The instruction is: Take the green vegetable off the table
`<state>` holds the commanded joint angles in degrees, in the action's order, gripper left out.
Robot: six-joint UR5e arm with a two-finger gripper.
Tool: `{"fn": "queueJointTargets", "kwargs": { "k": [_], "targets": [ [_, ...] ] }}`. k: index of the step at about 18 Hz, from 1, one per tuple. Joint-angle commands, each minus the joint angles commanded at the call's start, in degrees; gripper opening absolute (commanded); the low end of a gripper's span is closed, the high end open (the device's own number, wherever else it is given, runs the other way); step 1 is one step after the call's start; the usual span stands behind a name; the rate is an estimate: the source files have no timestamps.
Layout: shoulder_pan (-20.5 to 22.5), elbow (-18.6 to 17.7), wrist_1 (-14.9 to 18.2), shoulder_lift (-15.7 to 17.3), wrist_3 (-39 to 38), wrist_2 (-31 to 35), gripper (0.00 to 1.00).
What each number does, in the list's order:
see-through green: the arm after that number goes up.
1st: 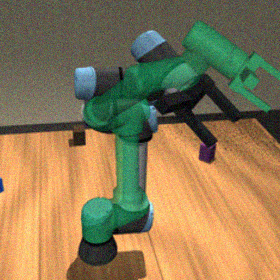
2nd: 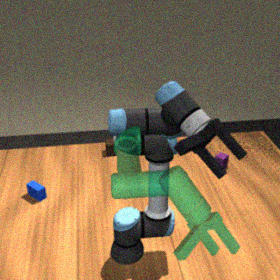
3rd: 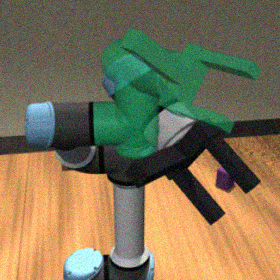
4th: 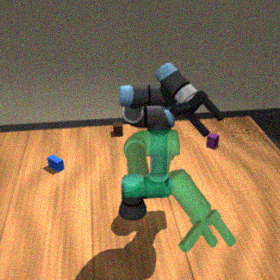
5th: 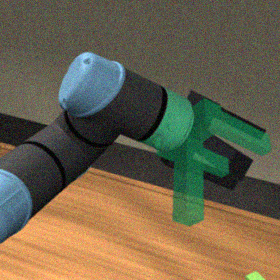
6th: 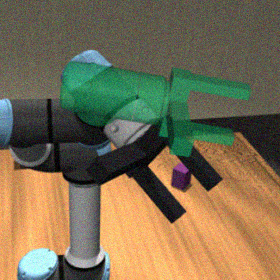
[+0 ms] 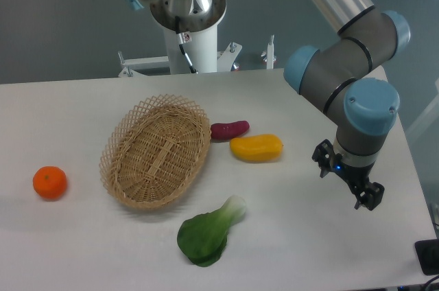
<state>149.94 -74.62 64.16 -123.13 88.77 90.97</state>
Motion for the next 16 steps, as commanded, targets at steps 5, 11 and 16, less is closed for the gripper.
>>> {"fn": "queueJointTargets", "kwargs": {
  "k": [5,11,16],
  "targets": [
    [-0.09,-0.09,0.0,0.09,-0.26,0.09,1.0],
    [-0.09,-1.05,-1.06,0.7,-6.94,0.0,1.0],
    [-1.93,-5.52,-0.09,3.95,-7.73,-0.17,1.0]
  ]
}}
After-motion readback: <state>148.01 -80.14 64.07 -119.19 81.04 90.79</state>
